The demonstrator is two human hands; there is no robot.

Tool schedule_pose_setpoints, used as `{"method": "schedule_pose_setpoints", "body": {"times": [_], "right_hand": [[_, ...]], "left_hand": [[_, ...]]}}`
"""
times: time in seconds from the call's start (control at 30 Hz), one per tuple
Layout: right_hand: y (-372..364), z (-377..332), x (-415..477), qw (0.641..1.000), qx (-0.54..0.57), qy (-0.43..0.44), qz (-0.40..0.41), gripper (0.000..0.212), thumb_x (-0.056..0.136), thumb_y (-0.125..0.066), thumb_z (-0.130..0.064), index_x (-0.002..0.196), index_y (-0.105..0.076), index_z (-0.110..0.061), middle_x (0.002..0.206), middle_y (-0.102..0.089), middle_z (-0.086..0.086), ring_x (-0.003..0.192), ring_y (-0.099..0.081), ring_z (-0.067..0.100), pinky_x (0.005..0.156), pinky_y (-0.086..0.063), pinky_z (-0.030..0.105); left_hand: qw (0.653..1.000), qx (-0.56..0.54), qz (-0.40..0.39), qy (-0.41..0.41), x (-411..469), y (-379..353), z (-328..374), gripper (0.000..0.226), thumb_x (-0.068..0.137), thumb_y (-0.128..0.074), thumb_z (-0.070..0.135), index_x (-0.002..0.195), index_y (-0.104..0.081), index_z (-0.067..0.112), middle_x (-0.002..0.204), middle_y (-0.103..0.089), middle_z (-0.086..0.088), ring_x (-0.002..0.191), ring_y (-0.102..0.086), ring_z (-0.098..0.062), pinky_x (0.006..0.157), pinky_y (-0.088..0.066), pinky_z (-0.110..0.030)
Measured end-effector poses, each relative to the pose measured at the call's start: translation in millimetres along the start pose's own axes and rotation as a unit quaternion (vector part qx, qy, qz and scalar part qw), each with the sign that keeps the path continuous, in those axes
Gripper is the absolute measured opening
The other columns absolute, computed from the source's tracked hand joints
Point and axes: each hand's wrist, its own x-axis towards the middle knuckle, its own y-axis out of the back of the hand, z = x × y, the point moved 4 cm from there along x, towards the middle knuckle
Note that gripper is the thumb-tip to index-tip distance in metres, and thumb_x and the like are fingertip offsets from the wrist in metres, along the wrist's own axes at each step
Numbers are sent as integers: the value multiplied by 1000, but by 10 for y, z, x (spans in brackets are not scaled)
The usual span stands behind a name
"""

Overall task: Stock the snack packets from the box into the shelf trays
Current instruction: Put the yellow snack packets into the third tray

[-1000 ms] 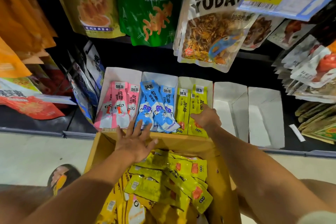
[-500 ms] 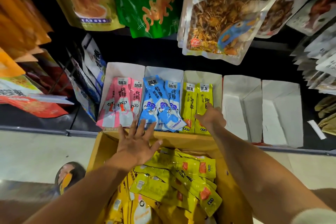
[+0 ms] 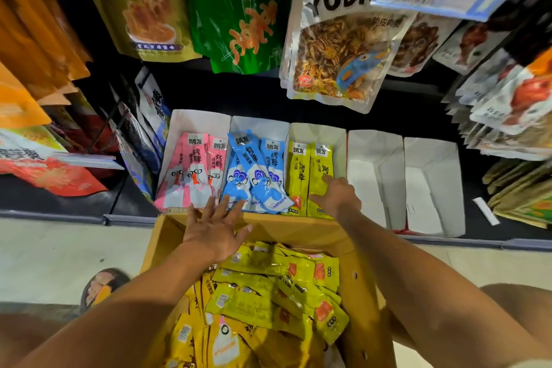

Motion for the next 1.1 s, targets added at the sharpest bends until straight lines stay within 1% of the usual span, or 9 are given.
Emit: {"method": "schedule_pose_setpoints", "body": {"times": [0.2,0.33,0.43,0.57,0.7,0.8,0.9,1.0,1.1], "right_hand": [[213,-13,-432,998,13,57,30,69,87,-66,-53,147,-44,-29,144,-46,7,128,-46,30,91,-53,45],[272,-39,-776,994,-12,103,42,71,86,-66,-57,148,-42,-32,154,-38,9,139,-38,32,100,-50,49],[235,-33,-1069,986,-47,150,50,72,88,-65,-59,149,-40,-32,159,-31,7,145,-30,31,108,-43,50],[61,15,-1438,977,-60,193,67,70,86,-68,-56,147,-42,-34,156,-37,2,141,-37,28,107,-43,46],[-385,159,-1758,981,-61,187,2,64,87,-67,-53,143,-48,-29,145,-47,4,132,-44,29,102,-46,44],[-808,261,-2026,977,-72,186,-71,58,88,-67,-49,139,-50,-29,139,-50,3,130,-46,29,99,-46,42],[-1188,245,-2225,972,-82,182,-127,58,88,-66,-44,142,-49,-29,138,-51,3,133,-44,32,101,-45,42],[-1494,184,-2327,967,-78,177,-166,52,89,-64,-37,139,-51,-31,137,-52,3,130,-49,29,97,-50,42],[-1733,132,-2348,962,-88,178,-188,54,90,-66,-36,141,-49,-31,146,-48,5,134,-47,28,99,-50,42]], "left_hand": [[999,21,40,-30,-260,21,41,73,97,-6,74,158,19,43,168,25,3,154,26,-30,121,13,-66],[991,43,104,-69,-509,-27,108,70,98,-7,72,156,20,43,169,20,1,154,25,-33,119,14,-69],[984,69,141,-85,-736,-129,118,76,94,0,72,162,7,40,172,11,-1,157,18,-32,120,8,-69],[986,37,148,-68,-1029,-477,108,73,96,0,70,163,1,40,173,4,-1,158,13,-29,122,7,-65],[994,2,101,-32,-1408,-1057,101,85,85,14,74,162,3,40,173,8,3,158,13,-27,122,7,-62],[998,-18,64,-12,-1675,-1417,78,89,81,15,75,163,2,41,171,14,4,157,18,-26,123,9,-60],[998,-37,43,8,-1851,-1638,14,92,78,18,77,162,4,42,167,20,8,157,20,-25,124,9,-59],[997,-66,26,32,-1912,-1827,-30,80,90,8,74,163,-4,42,171,12,6,157,20,-22,125,8,-57],[991,-111,60,46,-1909,-1889,-69,64,102,-14,67,161,-19,42,173,-7,6,159,8,-19,128,-3,-51]]}}
